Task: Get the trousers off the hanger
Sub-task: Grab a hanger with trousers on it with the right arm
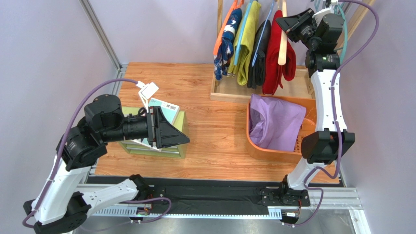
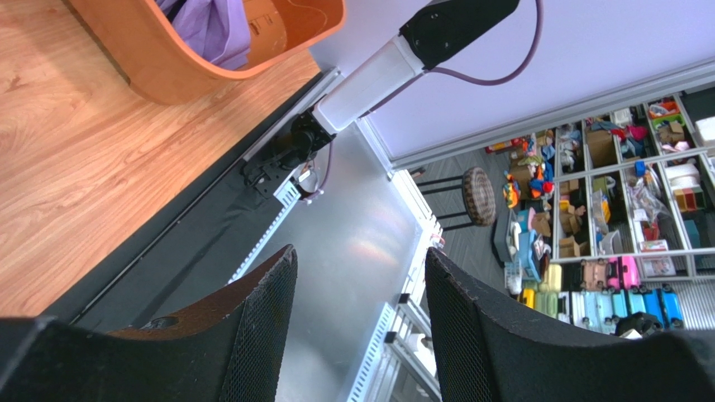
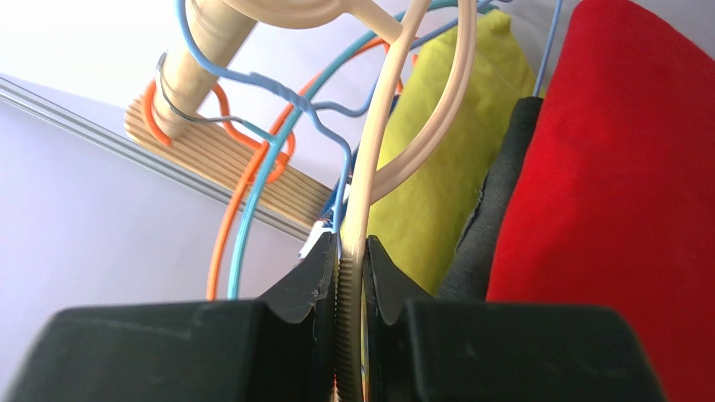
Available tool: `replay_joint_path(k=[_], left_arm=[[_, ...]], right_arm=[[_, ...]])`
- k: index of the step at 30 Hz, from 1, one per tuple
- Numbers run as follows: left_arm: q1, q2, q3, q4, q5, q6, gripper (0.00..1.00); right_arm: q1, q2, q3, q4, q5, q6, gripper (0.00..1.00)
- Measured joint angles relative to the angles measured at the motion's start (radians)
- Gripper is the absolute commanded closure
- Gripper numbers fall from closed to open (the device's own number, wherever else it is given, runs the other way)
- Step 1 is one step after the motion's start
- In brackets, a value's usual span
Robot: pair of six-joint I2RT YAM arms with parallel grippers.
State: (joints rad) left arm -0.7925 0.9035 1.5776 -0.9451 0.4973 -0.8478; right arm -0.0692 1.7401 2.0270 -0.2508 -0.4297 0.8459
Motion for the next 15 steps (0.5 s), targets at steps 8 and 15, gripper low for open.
replay_joint_path(k=[8,15], left_arm=[[0.0,0.047,0.034,-0.003,0.022,0.006,0.37],[0.0,0.05,0.04,-0.007,0.033,0.008,0.37]], right_arm=[[-0.026,-0.026,-0.072,0.126,-0.031,0.132,1.0],[-0.062,-0.102,-0.146,0.129,0.004,0.159,1.0]])
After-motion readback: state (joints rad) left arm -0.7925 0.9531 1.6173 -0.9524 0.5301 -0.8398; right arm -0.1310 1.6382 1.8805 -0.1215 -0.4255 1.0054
